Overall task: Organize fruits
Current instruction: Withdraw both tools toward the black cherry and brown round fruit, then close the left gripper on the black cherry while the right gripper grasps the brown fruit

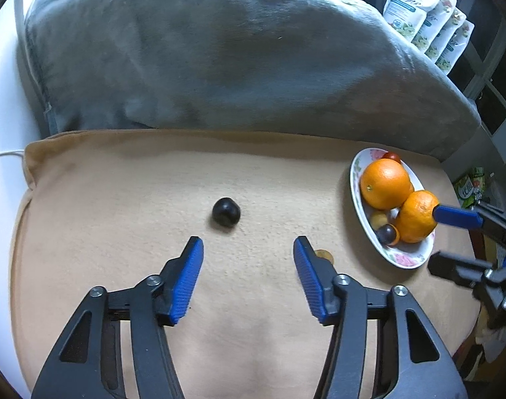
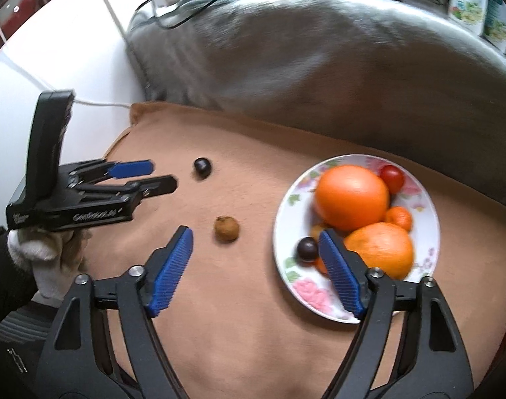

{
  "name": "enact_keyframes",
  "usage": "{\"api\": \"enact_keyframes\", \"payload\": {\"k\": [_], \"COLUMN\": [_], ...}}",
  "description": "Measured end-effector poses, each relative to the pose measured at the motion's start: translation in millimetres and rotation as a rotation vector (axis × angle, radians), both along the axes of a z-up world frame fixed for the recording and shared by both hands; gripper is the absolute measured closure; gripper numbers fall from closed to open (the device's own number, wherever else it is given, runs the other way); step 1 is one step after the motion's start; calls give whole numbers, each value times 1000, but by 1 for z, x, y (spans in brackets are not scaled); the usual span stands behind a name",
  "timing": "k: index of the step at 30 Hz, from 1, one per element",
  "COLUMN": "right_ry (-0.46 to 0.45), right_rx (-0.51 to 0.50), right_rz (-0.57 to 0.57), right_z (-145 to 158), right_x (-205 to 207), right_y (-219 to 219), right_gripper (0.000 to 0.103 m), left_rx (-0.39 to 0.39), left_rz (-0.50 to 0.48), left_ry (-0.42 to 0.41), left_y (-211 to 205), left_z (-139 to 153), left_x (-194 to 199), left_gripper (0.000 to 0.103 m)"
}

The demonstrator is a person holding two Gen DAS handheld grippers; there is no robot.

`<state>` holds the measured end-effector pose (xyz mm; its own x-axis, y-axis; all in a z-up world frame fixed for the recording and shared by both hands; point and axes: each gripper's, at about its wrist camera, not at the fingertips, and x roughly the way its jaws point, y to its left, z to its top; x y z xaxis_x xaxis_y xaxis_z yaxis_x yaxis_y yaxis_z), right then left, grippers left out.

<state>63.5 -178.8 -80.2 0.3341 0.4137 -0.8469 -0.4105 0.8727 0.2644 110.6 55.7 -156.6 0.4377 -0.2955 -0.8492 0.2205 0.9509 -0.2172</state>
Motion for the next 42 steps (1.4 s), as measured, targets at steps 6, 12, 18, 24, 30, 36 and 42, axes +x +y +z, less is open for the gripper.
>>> {"api": "enact_keyframes", "payload": {"k": [6, 12, 18, 24, 30, 36, 42], "right_ry": [27, 51, 75, 96, 113, 121, 139], "right_rx": [-4, -12, -30, -42, -72, -119, -138], "right_rz": [61, 99, 149, 180, 206, 236, 260], "right_z": [-13, -24, -34, -45, -57, -64, -72], "right_x": [1, 8, 11, 14, 22, 28, 34], "right_y": [23, 37, 51, 62, 73, 83, 90], "right_gripper": [35, 43, 45, 51, 55, 56, 56], "left_rx": [-24, -44, -62, -79, -86, -95, -98], "left_rz": [13, 21, 18, 19, 15, 8, 12], "left_ry": [19, 32, 44, 51, 53, 59, 73], "left_y": [5, 8, 8, 6, 7, 9, 8], "left_z": [-10, -18, -25, -32, -36, -40, -48], "left_x": [6, 10, 16, 22, 28, 36, 44], "left_gripper": [53, 55, 62, 65, 65, 65, 66]}}
